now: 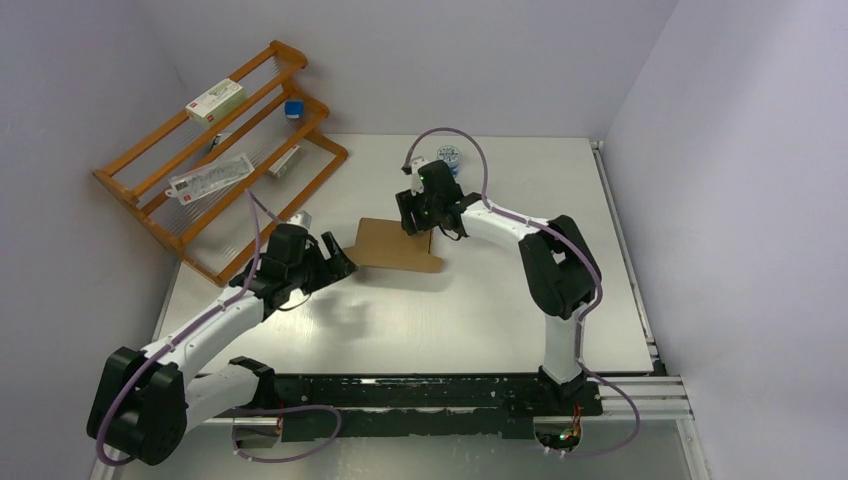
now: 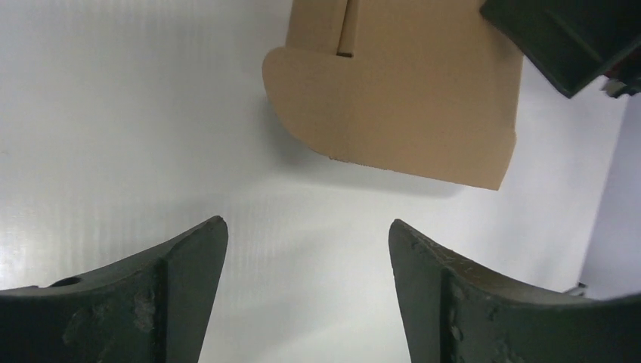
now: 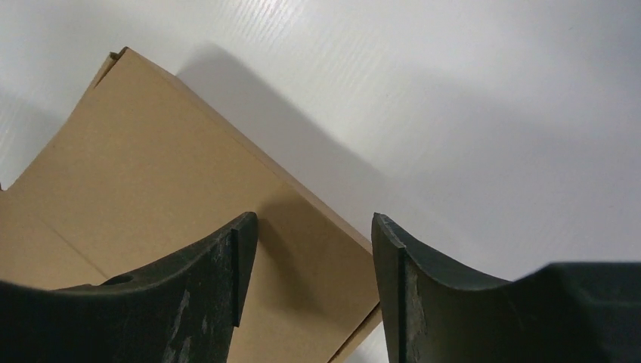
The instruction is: Fold the paper box
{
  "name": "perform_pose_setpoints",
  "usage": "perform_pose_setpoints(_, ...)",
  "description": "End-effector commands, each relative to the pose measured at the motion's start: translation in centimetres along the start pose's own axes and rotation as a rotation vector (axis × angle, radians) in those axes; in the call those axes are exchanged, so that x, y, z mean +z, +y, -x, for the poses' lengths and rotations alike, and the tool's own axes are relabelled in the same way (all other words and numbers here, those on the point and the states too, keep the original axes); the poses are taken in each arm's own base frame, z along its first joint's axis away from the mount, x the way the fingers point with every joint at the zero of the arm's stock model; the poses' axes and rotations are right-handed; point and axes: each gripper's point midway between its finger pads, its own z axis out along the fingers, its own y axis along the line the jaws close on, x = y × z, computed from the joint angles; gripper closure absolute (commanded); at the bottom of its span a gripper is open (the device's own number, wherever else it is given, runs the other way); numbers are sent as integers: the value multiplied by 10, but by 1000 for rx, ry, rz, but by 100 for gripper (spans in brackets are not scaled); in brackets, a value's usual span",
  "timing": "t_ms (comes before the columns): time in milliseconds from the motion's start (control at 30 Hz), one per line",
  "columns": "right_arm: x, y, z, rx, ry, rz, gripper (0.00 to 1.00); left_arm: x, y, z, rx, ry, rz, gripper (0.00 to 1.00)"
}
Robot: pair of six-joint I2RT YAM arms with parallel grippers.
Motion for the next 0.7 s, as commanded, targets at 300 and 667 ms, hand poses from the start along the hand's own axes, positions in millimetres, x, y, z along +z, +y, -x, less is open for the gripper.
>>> perform_pose_setpoints(300,-6,16,-27,217,42,107,45,18,-28,-4,-248,-45,-198,12)
perform_pose_setpoints(667,-20,11,-50,350,89,163,53,42,-22,8,-252,-94,-157,18)
